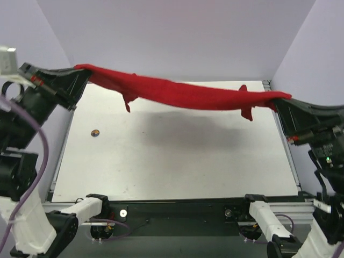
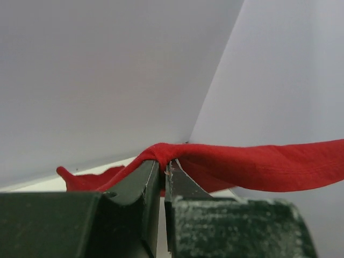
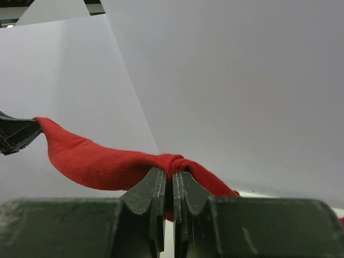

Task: Pin the brooch onto the clothing

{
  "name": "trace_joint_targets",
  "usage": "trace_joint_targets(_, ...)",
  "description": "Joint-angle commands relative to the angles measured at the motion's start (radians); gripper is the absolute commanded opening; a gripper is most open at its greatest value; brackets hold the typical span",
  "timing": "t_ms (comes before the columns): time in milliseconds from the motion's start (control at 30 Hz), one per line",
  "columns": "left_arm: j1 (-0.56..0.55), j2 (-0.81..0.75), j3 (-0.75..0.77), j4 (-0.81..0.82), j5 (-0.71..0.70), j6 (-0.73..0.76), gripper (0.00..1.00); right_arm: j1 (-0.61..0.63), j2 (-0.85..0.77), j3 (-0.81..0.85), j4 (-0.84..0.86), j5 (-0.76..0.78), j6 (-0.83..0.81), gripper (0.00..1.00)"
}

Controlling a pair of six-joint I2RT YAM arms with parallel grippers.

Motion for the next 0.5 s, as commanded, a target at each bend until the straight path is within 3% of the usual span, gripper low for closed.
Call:
trace_joint_targets(0, 0.002, -0.066, -0.053, 0.071, 0.028, -0.017, 0.00, 0.004, -0.011, -0.015, 0.061, -0.035, -0.017, 0.00)
trace_joint_targets(233, 0.002, -0.060, -0.064, 0.071, 0.066, -0.043, 0.00, 0.030, -0.008, 0.019, 0.027, 0.007, -0.066, 0.00)
trace_joint_targets(467, 0.004, 0.082, -0.113, 0.035, 0.091, -0.025, 0.00, 0.035, 0.056, -0.081, 0.019, 0.088, -0.124, 0.00)
